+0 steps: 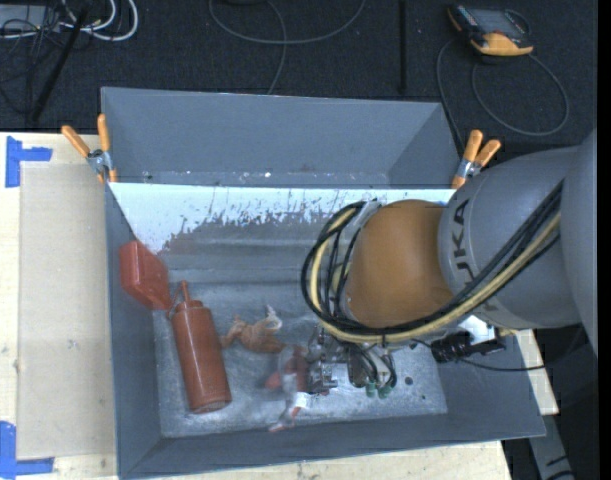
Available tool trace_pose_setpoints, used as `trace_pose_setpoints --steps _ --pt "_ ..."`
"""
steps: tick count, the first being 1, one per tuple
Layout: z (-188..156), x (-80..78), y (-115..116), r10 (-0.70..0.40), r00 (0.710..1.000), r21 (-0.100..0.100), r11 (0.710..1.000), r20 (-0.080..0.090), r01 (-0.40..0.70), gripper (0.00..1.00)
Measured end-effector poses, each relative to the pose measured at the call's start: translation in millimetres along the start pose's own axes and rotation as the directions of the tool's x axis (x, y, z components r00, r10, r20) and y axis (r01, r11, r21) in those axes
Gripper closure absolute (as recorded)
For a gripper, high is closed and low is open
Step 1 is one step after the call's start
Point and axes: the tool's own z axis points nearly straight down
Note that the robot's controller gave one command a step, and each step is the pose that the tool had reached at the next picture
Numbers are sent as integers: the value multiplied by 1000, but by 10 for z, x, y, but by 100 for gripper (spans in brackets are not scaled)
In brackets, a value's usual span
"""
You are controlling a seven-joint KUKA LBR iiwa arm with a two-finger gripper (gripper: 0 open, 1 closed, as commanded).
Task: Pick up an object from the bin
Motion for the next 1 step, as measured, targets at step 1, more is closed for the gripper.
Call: trace_pose_setpoints --steps 1 --pt "-200 -52 42 3 1000 -4 1000 21 -3 100"
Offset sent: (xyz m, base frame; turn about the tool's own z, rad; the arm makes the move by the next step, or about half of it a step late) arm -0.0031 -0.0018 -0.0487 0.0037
